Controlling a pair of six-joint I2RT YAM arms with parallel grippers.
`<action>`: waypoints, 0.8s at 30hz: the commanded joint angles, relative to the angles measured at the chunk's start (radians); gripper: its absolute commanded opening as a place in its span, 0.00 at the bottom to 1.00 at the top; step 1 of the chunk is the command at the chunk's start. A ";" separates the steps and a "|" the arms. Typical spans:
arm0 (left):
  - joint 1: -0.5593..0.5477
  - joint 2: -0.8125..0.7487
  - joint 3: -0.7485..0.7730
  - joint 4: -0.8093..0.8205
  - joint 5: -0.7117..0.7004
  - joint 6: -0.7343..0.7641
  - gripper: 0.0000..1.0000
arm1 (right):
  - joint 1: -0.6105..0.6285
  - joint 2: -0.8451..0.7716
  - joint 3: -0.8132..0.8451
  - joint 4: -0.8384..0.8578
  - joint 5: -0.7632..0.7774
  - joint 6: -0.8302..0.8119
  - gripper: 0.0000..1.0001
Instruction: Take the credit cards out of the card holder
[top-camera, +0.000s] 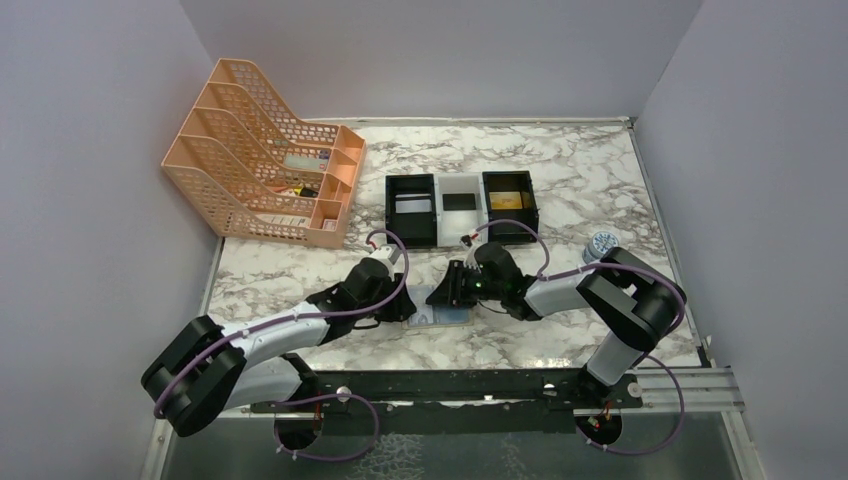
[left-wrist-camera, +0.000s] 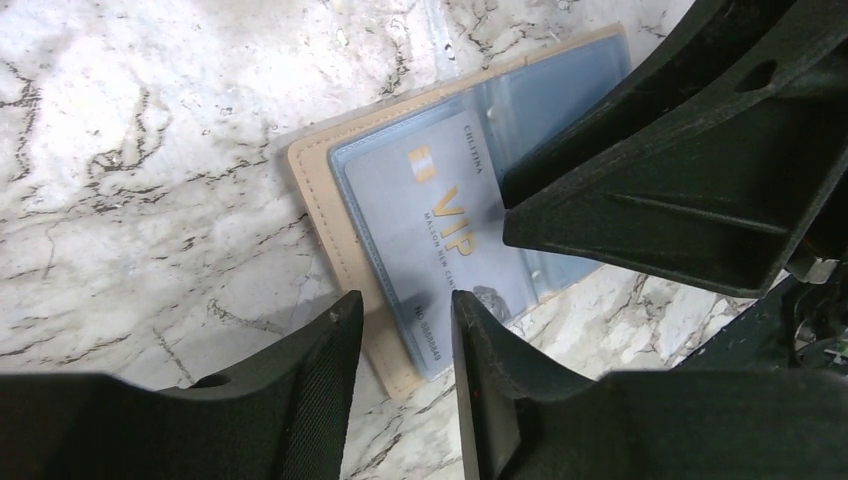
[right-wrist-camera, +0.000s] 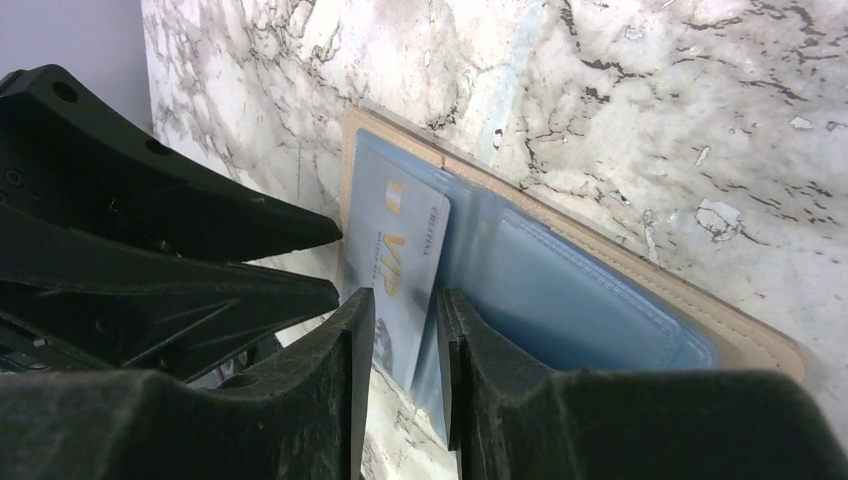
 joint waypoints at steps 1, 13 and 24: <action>-0.007 0.005 0.029 -0.030 -0.028 0.017 0.38 | -0.004 -0.008 -0.014 -0.038 0.014 -0.023 0.30; -0.032 0.098 0.025 -0.015 -0.017 0.042 0.19 | -0.006 -0.006 -0.039 0.033 -0.012 0.022 0.19; -0.034 0.108 0.041 -0.066 -0.064 0.055 0.15 | -0.019 -0.003 -0.081 0.167 -0.078 0.076 0.01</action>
